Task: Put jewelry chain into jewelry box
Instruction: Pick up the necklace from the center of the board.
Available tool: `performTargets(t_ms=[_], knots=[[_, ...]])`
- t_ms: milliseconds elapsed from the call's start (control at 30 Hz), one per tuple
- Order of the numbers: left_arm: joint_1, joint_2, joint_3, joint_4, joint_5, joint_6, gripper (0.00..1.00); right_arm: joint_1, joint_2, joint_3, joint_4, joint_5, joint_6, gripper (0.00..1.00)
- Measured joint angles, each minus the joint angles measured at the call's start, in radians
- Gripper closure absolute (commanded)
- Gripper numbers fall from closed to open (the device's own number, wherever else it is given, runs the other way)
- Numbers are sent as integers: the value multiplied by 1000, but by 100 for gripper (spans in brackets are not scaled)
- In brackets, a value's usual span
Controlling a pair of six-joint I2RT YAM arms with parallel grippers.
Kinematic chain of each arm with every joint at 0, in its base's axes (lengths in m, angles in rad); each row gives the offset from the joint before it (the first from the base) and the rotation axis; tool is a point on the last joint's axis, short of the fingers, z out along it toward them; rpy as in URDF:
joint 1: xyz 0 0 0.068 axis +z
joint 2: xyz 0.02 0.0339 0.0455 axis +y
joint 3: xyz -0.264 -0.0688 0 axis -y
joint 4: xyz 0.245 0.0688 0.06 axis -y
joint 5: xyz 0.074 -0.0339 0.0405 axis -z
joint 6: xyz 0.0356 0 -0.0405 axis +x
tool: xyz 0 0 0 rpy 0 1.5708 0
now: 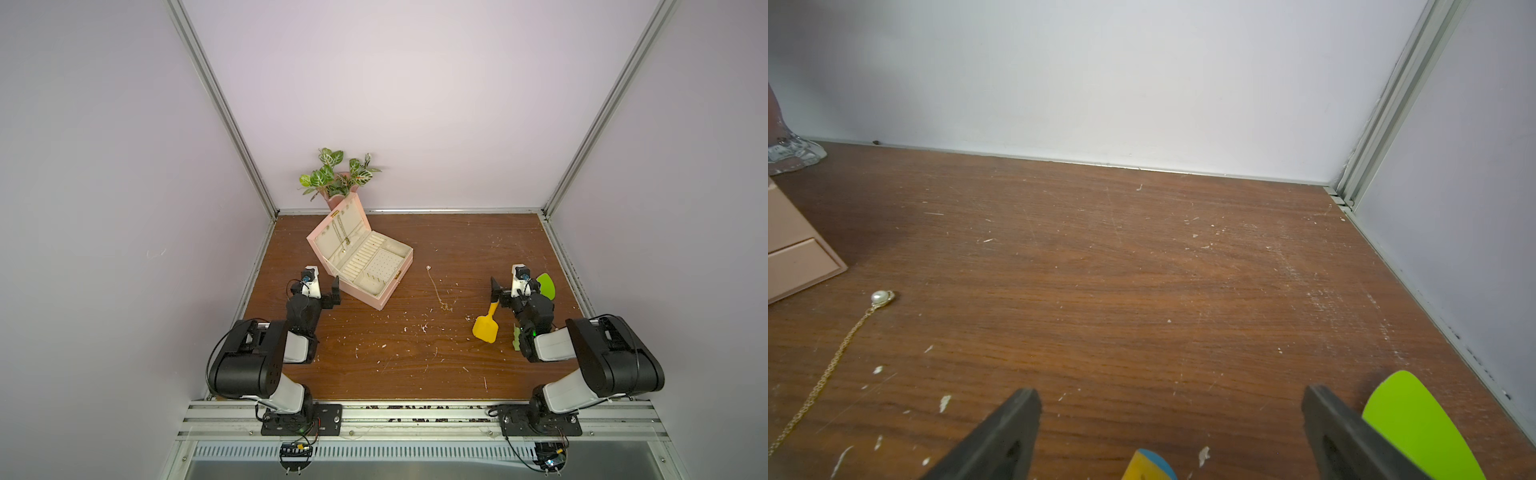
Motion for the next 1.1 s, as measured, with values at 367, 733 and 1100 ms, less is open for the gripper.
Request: performTargets(t_ms=[367,733,1100], knots=[[-6,-532,-108,-173,48,-38,1,19,-422,132,-504,-12,179,7],[-461,-687,-51,-468,64,8,1,430,-232,411,-1143,76,341,32],[-640,-426,15,-459,126,60,1,558,64,620,-1356,150,390,50]])
